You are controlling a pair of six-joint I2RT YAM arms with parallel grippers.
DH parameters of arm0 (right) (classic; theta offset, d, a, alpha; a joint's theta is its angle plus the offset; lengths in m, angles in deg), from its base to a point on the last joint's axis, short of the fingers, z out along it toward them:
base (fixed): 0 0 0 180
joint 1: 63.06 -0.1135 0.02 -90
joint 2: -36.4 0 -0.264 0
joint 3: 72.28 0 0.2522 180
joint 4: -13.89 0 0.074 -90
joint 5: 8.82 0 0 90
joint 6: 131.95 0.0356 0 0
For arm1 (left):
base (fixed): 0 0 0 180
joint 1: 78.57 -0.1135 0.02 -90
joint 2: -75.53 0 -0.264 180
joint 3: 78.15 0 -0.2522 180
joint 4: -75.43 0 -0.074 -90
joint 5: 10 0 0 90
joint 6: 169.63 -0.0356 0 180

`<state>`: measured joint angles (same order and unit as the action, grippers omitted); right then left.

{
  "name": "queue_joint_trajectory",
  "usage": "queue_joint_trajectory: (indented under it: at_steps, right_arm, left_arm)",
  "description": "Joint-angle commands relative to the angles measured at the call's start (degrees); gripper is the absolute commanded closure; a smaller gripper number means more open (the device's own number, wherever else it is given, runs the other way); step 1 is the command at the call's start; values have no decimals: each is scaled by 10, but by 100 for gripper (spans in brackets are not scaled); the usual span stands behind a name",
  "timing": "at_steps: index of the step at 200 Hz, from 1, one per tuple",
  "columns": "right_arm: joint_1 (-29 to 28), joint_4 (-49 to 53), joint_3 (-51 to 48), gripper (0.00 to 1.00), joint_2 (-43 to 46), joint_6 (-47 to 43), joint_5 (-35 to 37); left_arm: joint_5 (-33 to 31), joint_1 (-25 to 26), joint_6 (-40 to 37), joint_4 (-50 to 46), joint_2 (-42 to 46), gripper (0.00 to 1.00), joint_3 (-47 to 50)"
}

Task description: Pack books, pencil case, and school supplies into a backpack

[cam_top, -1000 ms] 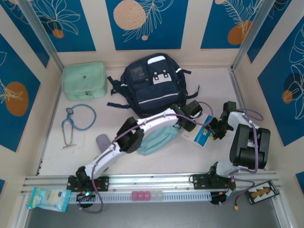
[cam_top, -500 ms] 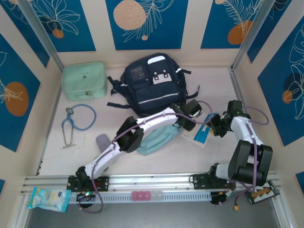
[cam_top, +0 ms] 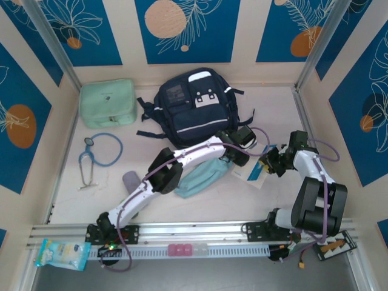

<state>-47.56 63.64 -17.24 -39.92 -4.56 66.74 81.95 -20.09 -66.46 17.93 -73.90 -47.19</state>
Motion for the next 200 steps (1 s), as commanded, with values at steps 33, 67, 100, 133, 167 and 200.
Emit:
queue_joint_trajectory:
  at_steps: [33,67,100,133,167,200]
  right_arm:
    - [-16,-7,12,98,-11,-16,29]
    - [-14,-1,36,100,47,-19,46]
    - [-15,32,106,100,84,-36,9]
    - [-21,22,179,100,83,-39,-97]
    - [-78,-28,250,100,40,-27,-200]
    - [-162,-89,313,100,-33,-26,-278]
  left_arm:
    - [64,-11,11,-23,6,68,5]
    - [147,-54,46,13,83,59,-4]
    - [238,-108,108,58,156,46,1]
    - [297,-166,180,165,238,19,113]
    - [344,-229,256,273,301,8,250]
    - [375,-278,318,373,359,0,386]
